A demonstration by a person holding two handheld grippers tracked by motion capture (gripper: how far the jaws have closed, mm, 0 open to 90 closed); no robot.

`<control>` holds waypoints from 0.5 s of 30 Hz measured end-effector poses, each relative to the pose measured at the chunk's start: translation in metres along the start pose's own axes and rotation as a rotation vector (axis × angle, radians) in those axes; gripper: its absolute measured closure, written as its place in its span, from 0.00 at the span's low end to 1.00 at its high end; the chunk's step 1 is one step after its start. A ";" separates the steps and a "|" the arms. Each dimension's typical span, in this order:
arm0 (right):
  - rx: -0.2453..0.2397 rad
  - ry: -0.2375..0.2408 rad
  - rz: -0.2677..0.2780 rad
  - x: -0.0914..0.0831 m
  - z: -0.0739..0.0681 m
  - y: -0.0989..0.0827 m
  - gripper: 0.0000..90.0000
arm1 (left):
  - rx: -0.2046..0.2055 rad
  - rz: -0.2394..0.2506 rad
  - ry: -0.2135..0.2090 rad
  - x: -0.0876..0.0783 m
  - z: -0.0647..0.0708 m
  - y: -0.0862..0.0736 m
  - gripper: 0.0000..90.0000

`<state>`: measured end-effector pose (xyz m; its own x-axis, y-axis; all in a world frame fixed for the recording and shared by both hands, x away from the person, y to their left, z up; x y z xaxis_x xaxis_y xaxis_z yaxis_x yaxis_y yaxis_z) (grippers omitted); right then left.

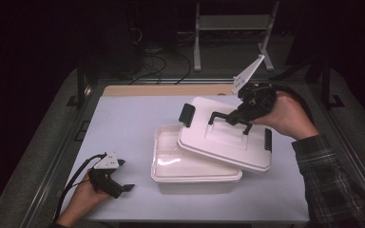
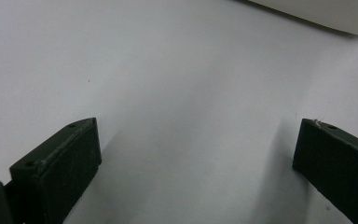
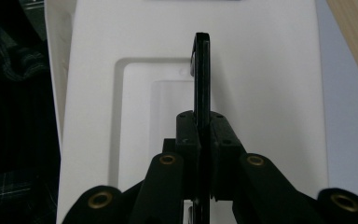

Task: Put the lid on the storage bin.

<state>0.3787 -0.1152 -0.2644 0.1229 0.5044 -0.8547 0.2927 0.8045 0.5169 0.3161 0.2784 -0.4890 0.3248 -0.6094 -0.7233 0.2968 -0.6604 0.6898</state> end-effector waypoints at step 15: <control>-0.120 0.080 -0.035 0.033 -0.025 0.040 0.93 | -0.001 0.000 0.000 0.000 0.000 0.000 0.00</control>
<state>0.3704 -0.0589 -0.2705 0.0372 0.4952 -0.8680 0.1797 0.8511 0.4933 0.3162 0.2784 -0.4890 0.3244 -0.6096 -0.7233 0.2974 -0.6601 0.6898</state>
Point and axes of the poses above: each handheld gripper's, and its own axes: x roughly forward along the jaws, y roughly out of its top, z roughly to its right, the point moved 5 cm from there along x, roughly forward along the jaws, and after that the axes turned 3 degrees about x, right-handed, at the moved point
